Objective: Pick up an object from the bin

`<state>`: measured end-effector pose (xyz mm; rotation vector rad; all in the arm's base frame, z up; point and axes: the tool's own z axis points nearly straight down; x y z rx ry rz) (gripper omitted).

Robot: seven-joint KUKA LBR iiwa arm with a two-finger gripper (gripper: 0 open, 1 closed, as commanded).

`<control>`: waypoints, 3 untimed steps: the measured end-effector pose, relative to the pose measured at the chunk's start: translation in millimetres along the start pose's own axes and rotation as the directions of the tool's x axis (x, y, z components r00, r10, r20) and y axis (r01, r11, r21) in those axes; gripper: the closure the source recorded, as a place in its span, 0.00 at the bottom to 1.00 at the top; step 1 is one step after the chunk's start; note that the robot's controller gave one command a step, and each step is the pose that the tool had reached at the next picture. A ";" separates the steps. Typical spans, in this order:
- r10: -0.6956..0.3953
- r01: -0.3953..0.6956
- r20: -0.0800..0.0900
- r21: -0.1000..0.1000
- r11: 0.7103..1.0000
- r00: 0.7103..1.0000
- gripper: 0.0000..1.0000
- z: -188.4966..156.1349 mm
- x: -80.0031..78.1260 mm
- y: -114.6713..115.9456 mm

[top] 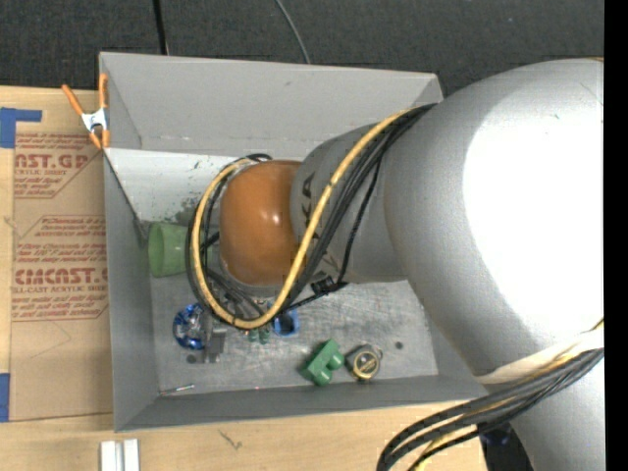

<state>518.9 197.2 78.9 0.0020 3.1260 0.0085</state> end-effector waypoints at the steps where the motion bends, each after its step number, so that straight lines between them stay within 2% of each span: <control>1: -0.170 0.170 0.012 0.000 0.985 0.985 1.00 0.2 17.3 29.0; 2: -0.321 0.321 0.010 0.010 0.947 0.947 1.00 0.3 25.3 42.4; 3: -0.325 0.325 -0.006 0.000 0.946 0.946 1.00 -149.4 8.4 27.0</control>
Offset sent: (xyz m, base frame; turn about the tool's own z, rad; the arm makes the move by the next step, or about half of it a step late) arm -0.0260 0.0278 -0.0089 -0.1735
